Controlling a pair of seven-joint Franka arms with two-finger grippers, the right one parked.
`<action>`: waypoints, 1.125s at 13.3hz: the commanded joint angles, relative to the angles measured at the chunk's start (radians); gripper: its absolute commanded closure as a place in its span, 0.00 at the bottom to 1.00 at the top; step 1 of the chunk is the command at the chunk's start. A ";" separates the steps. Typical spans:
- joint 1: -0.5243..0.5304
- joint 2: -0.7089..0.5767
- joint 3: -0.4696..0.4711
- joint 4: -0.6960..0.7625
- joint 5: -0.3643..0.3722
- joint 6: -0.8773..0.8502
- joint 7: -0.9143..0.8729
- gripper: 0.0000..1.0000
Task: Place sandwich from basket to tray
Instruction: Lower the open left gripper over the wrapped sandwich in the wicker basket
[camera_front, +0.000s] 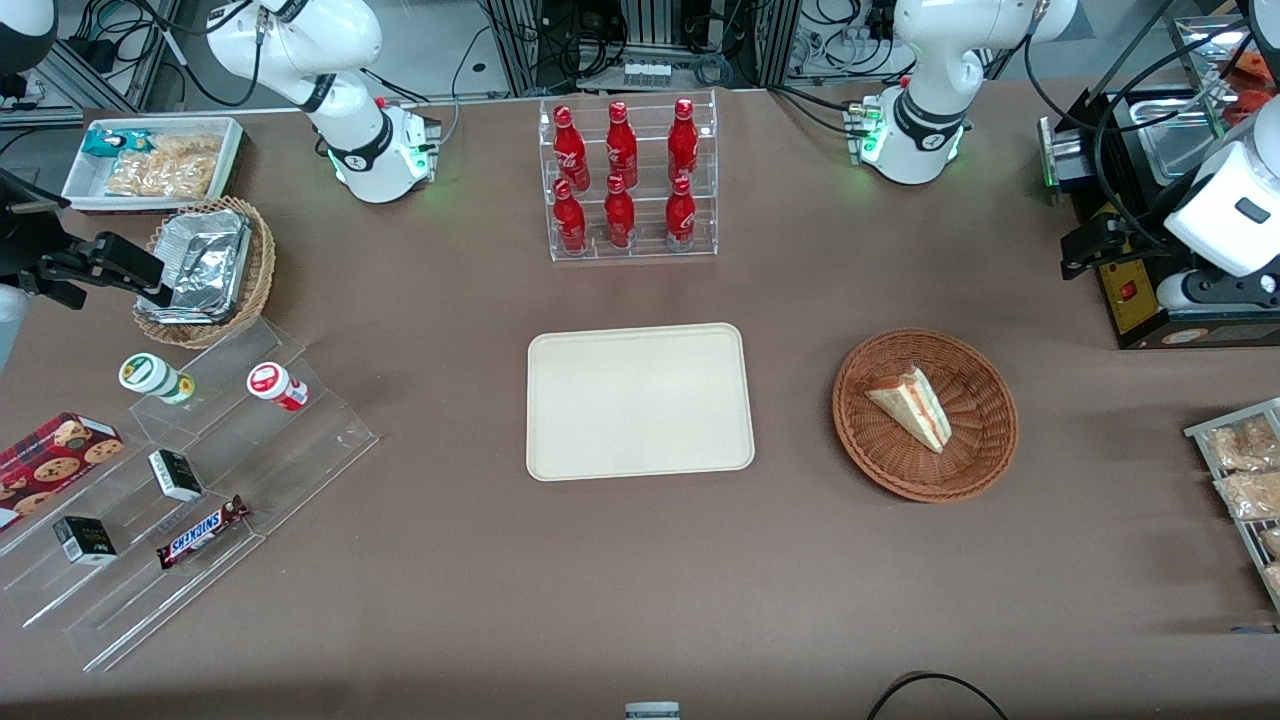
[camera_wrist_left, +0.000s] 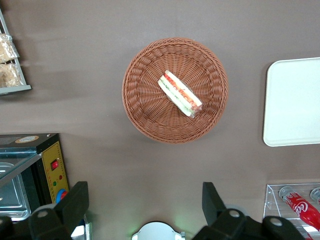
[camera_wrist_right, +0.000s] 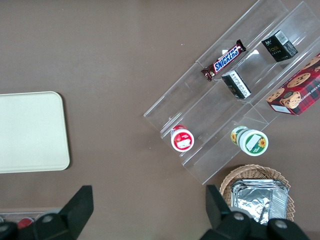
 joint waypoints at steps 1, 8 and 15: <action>-0.006 -0.009 0.002 -0.038 -0.004 0.032 -0.010 0.00; -0.038 0.011 -0.009 -0.281 -0.011 0.249 -0.042 0.00; -0.045 0.020 -0.011 -0.523 -0.007 0.572 -0.178 0.00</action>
